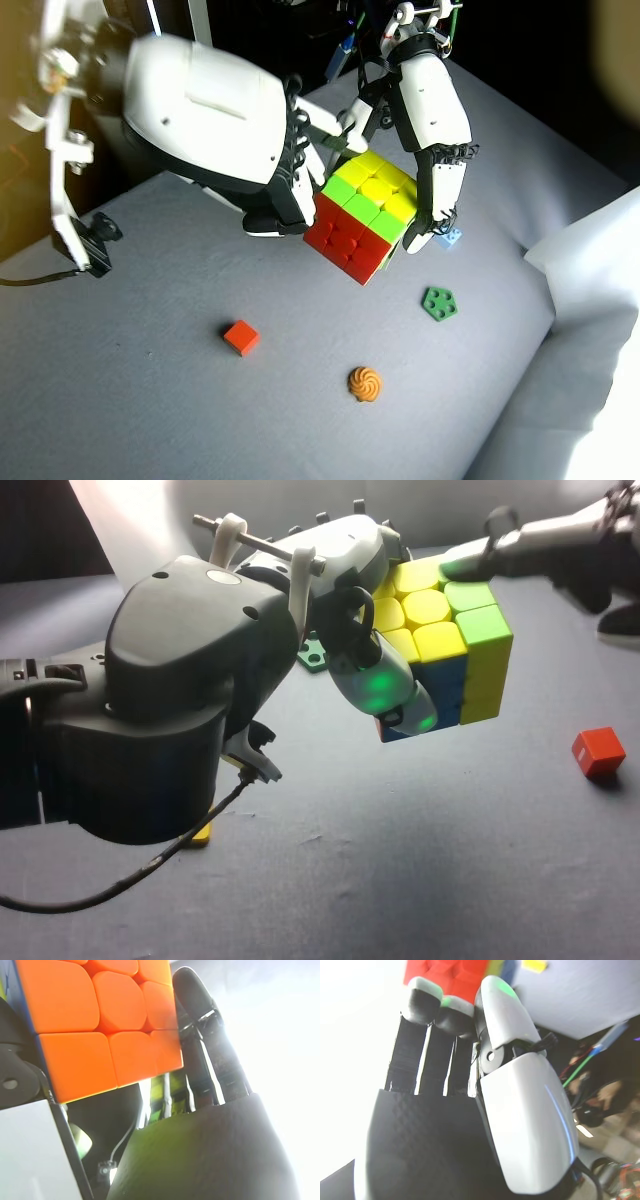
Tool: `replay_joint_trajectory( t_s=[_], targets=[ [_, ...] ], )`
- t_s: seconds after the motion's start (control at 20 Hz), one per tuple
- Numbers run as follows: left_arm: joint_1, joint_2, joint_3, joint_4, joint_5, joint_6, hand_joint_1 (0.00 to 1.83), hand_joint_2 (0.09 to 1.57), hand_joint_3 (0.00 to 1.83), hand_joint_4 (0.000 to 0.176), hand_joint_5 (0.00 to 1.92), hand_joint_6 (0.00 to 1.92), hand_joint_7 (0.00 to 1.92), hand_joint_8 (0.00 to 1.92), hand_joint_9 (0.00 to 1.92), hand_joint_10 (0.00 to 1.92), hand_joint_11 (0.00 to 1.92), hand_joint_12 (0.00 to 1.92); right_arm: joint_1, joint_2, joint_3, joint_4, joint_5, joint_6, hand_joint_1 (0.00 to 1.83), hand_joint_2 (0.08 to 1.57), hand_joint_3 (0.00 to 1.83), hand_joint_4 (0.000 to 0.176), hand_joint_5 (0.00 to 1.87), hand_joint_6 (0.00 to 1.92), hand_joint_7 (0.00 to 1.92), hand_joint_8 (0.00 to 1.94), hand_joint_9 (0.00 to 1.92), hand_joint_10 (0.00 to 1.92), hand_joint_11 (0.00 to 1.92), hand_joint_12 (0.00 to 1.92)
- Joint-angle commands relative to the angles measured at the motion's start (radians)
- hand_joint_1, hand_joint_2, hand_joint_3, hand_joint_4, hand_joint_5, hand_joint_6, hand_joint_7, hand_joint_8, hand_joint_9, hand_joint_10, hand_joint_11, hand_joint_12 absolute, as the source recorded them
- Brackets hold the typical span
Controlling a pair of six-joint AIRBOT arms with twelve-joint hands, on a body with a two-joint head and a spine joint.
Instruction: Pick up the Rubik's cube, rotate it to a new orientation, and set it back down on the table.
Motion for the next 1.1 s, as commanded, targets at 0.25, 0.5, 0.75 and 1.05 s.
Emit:
replay_joint_trajectory(
  t_s=[0.25,0.5,0.75,1.05],
  targets=[
    [-0.021,0.002,-0.002,0.084,-0.015,-0.012,1.37,1.15,0.0,0.0,0.84,1.06,0.92,1.13,0.85,1.31,0.59,1.13,0.005,0.0,0.043,0.164,0.012,0.003,1.57,1.2,0.01,0.176,0.11,0.0,0.76,1.94,0.92,1.92,0.86,1.92],
    [0.012,0.011,0.017,0.145,0.058,-0.013,1.37,1.15,0.0,0.0,0.83,1.07,0.94,1.07,0.86,1.3,0.59,1.14,-0.018,-0.002,0.042,0.164,0.012,0.003,1.57,1.2,0.0,0.176,0.15,0.01,0.81,1.94,0.95,1.92,0.78,1.92],
    [0.085,0.026,0.042,0.285,0.139,-0.065,1.37,1.15,0.0,0.0,0.84,1.08,0.96,1.06,0.84,1.31,0.56,1.13,-0.023,-0.002,0.041,0.164,0.012,0.002,1.58,1.2,0.0,0.176,0.14,0.0,0.79,1.94,0.95,1.92,0.84,1.92],
    [0.179,0.034,0.063,0.402,0.179,-0.161,1.36,1.16,0.0,0.0,0.81,1.1,0.92,1.11,0.84,1.33,0.57,1.16,-0.025,-0.002,0.04,0.164,0.012,-0.003,1.57,1.21,0.0,0.176,0.08,0.0,0.75,1.94,0.94,1.92,0.89,1.92]
  ],
)
